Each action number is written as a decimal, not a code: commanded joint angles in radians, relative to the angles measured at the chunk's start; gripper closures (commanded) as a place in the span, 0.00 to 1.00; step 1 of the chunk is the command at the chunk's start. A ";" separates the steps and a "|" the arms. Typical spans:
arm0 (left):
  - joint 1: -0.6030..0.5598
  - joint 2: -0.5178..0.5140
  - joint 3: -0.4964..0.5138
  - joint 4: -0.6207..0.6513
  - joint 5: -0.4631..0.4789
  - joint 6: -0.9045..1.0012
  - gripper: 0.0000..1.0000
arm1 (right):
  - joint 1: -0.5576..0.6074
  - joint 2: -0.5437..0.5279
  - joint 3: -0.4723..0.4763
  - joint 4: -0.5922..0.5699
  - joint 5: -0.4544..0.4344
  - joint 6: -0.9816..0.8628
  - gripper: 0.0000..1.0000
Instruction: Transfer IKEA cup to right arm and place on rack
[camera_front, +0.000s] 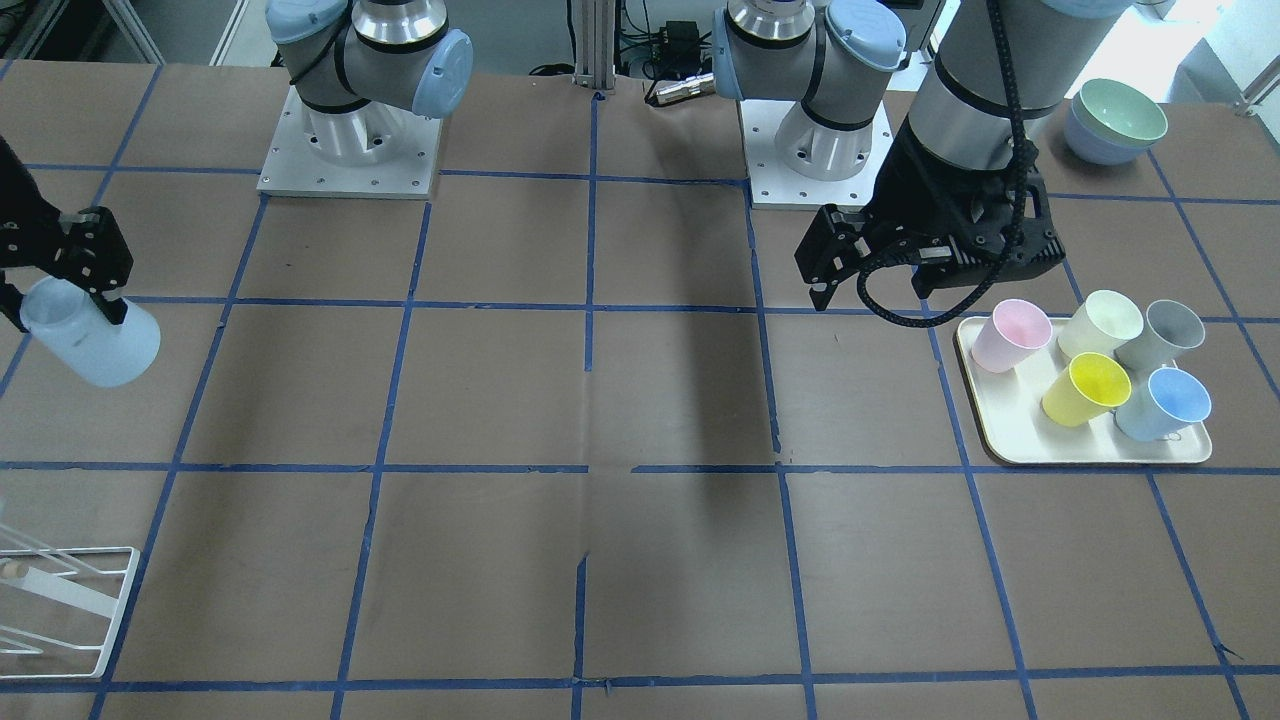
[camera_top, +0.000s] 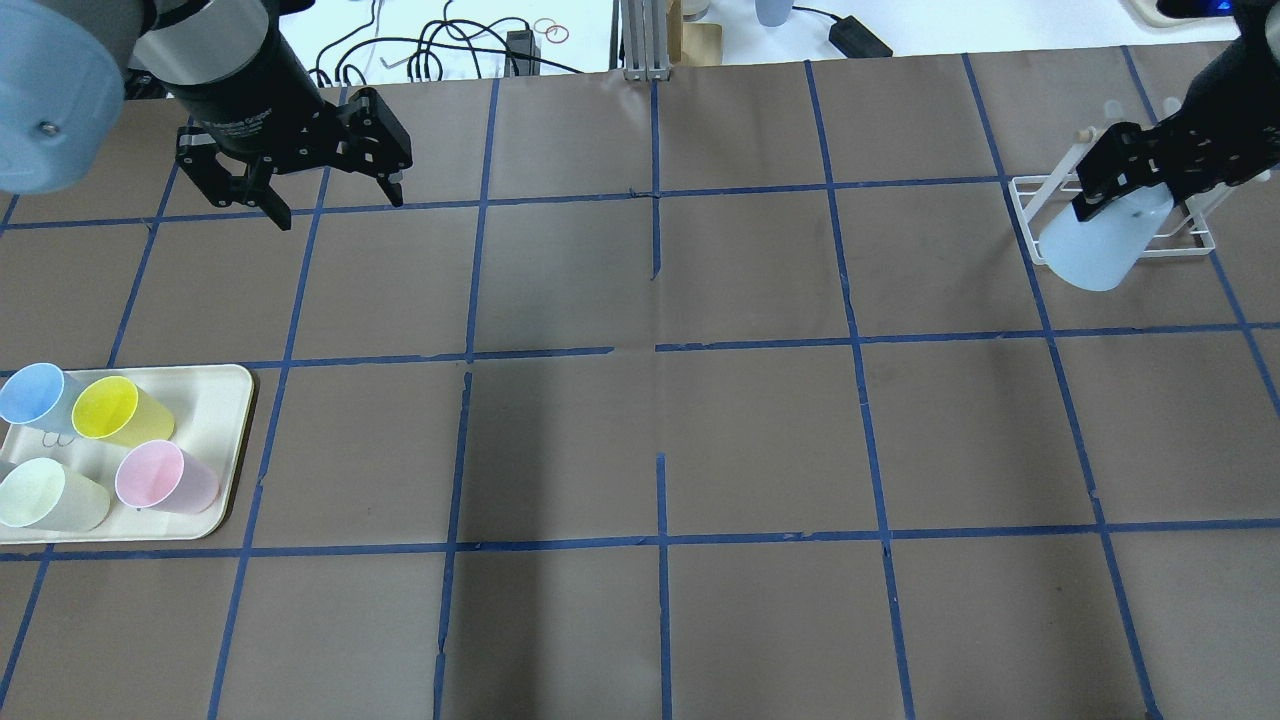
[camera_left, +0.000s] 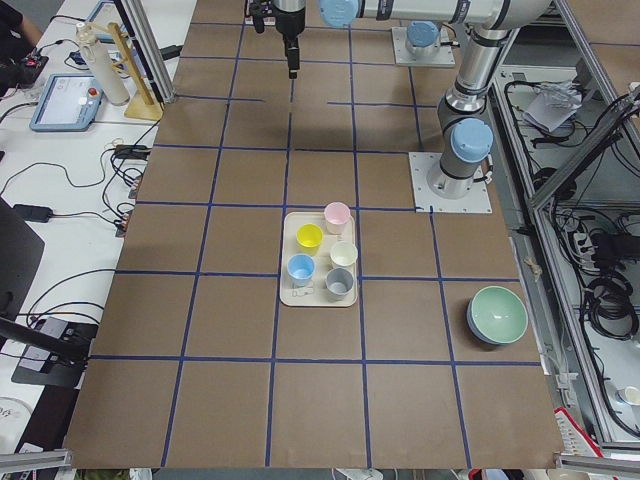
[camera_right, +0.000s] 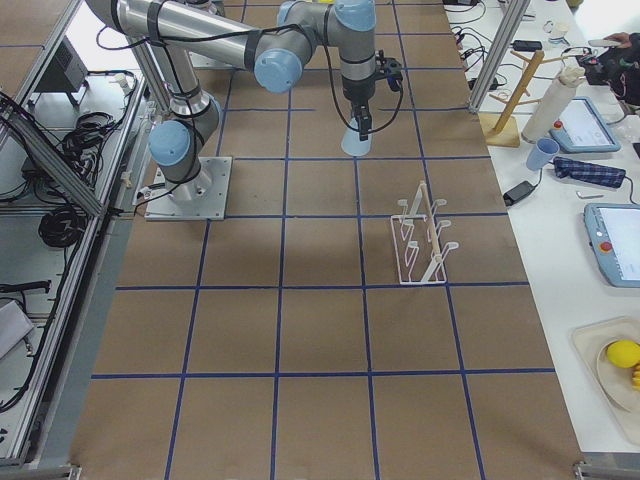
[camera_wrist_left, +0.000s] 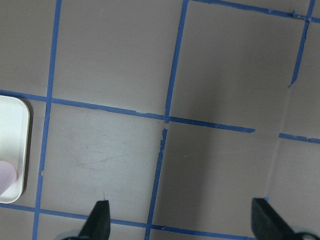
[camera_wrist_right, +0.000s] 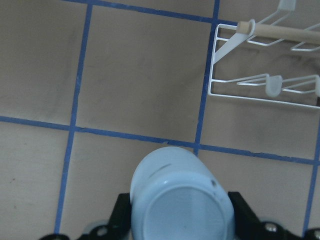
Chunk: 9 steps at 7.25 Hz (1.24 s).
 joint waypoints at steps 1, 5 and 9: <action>-0.005 0.020 -0.036 0.009 0.006 0.024 0.00 | -0.071 0.075 -0.008 -0.124 -0.003 -0.018 1.00; -0.003 0.024 -0.047 0.016 0.006 0.033 0.00 | -0.111 0.171 -0.031 -0.247 0.004 -0.075 1.00; -0.003 0.024 -0.041 0.017 0.003 0.033 0.00 | -0.110 0.251 -0.082 -0.279 0.005 -0.063 1.00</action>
